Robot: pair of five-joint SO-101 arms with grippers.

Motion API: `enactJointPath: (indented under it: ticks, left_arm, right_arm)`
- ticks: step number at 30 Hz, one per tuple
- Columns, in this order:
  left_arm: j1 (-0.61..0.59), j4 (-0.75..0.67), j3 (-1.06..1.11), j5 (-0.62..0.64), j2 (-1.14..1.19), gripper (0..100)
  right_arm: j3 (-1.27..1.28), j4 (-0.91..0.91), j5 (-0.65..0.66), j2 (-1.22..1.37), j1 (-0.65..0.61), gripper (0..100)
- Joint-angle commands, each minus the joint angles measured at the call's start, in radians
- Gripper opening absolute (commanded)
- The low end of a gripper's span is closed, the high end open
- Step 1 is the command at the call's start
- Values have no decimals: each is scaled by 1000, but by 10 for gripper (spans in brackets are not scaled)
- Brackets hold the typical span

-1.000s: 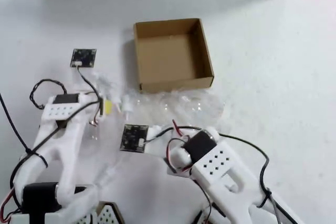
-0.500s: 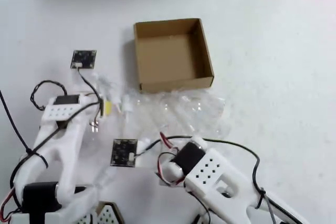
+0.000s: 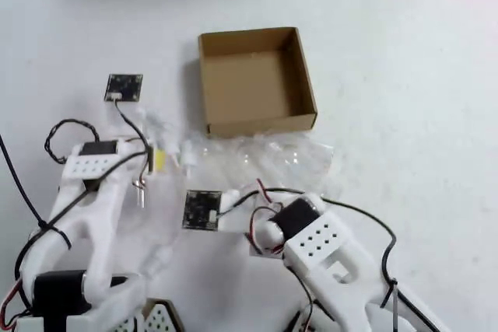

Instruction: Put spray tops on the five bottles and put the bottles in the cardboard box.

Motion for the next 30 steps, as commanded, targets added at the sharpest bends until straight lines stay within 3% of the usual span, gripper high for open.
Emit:
enactJointPath:
  ticks: [1, 17, 30]
  left_arm:
    - [-4, -26, -8, -2, -47, 23]
    - [-2, -26, -8, -2, -47, 23]
    - [-2, -26, -8, -2, -47, 22]
  right_arm:
    - [15, -38, 17, -1, -5, 128]
    - [91, -163, 17, 7, -7, 137]
    - [14, -315, 17, 325, 39, 134]
